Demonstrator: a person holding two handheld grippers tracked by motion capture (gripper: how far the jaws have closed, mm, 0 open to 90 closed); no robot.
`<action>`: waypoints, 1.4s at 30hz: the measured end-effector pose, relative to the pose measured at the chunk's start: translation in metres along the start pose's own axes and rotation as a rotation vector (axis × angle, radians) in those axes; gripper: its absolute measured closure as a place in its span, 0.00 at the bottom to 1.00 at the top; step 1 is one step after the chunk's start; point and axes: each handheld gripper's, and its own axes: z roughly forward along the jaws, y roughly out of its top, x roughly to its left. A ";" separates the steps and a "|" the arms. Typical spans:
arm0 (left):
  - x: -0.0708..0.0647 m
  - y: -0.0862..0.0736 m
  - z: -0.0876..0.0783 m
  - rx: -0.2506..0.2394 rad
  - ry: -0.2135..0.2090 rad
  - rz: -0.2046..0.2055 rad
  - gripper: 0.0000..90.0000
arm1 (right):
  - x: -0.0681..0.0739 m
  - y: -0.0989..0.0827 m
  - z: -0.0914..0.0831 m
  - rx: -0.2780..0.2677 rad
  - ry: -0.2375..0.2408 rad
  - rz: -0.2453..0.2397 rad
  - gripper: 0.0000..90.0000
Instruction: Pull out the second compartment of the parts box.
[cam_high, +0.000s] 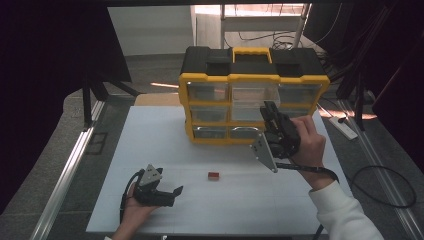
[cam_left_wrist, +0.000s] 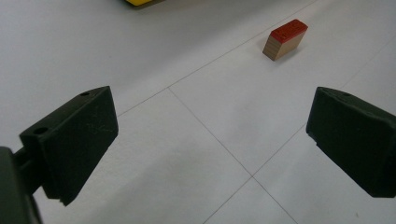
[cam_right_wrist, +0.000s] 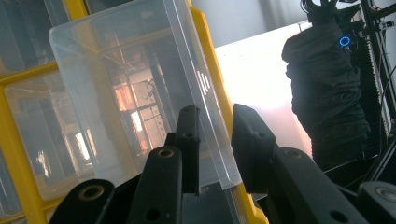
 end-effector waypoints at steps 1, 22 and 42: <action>0.000 0.000 0.000 0.000 0.000 0.000 0.02 | 0.000 0.000 0.000 0.000 0.000 0.000 0.81; 0.000 0.000 0.000 -0.001 0.003 0.000 0.02 | 0.000 0.000 -0.006 -0.005 0.001 -0.003 0.81; 0.000 0.000 0.000 0.000 0.002 0.001 0.02 | 0.000 0.002 -0.011 -0.023 0.002 -0.005 0.81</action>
